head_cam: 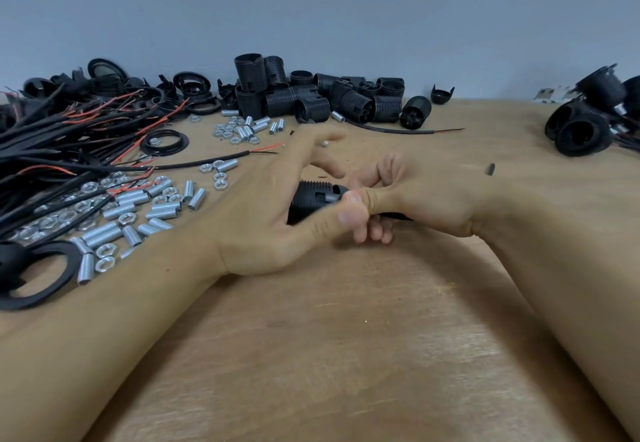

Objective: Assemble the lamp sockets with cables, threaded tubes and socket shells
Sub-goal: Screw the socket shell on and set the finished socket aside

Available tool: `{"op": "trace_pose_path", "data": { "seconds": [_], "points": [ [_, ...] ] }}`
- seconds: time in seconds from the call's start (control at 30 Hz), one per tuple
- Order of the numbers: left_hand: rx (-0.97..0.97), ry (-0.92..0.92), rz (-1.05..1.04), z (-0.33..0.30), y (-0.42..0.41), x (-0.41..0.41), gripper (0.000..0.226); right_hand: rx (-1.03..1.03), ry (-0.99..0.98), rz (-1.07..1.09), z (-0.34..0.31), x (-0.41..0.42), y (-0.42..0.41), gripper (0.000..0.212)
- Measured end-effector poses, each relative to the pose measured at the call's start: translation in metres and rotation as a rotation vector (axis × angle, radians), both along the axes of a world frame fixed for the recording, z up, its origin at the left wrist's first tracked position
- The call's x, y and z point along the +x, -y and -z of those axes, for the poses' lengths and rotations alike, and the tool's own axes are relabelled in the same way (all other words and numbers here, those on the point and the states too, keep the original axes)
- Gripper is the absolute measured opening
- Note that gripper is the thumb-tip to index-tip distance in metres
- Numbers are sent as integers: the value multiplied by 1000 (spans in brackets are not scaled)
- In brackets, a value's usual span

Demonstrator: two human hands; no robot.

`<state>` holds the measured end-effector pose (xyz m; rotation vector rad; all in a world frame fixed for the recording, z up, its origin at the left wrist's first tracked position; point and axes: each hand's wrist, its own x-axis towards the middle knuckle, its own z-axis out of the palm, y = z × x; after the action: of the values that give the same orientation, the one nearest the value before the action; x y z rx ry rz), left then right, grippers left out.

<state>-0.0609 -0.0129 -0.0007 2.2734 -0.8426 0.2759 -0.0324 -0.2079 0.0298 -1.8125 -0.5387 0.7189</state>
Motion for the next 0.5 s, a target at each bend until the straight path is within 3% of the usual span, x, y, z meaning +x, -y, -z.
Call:
{"op": "trace_pose_path", "data": {
  "seconds": [0.1,0.23,0.5],
  "points": [
    [-175,123,1,0,2,2,99,21,98,25,-1,-9,-5,26],
    [-349,146,14,-1,8,-2,117,41,157,-13,1,-12,-4,24],
    [-256,185,-76,2,10,-9,118,-11,238,-8,6,-14,-8,28]
  ]
}}
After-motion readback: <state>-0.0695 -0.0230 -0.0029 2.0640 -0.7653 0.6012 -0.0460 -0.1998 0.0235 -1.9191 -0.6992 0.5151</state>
